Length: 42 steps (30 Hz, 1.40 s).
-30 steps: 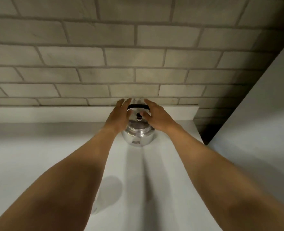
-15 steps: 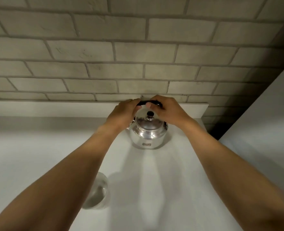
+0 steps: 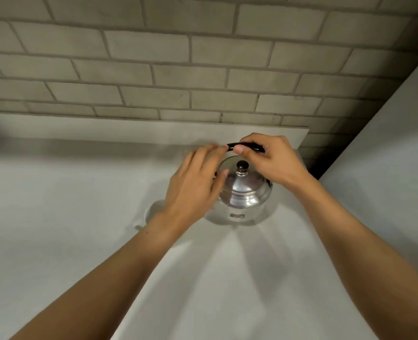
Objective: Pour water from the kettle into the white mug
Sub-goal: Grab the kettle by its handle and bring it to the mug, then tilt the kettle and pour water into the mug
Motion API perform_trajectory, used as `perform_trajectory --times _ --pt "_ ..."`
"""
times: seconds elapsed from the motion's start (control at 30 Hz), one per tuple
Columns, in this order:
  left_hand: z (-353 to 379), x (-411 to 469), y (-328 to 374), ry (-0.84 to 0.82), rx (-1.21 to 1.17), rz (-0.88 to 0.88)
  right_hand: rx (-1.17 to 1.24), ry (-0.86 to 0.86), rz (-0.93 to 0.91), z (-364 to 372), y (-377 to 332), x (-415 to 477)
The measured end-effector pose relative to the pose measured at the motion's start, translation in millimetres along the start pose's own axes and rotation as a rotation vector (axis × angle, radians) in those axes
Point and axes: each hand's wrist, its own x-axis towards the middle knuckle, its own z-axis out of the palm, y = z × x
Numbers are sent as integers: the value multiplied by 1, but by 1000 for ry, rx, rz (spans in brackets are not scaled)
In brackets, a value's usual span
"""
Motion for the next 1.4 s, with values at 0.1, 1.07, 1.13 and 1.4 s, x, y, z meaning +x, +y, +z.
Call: perform_trajectory --times 0.1,1.07,1.13,1.4 --pt "8 -44 14 -35 51 99 -37 -10 -27 0 -7 -24" --pt "-12 -105 63 -86 -296 -277 -349 -232 -305 -13 -126 -34" --pt "-11 -107 62 -82 -315 -285 -377 -267 -310 -10 -131 -32" --pt "-6 -111 59 -18 -445 -308 -457 -354 -327 -3 -149 -25"
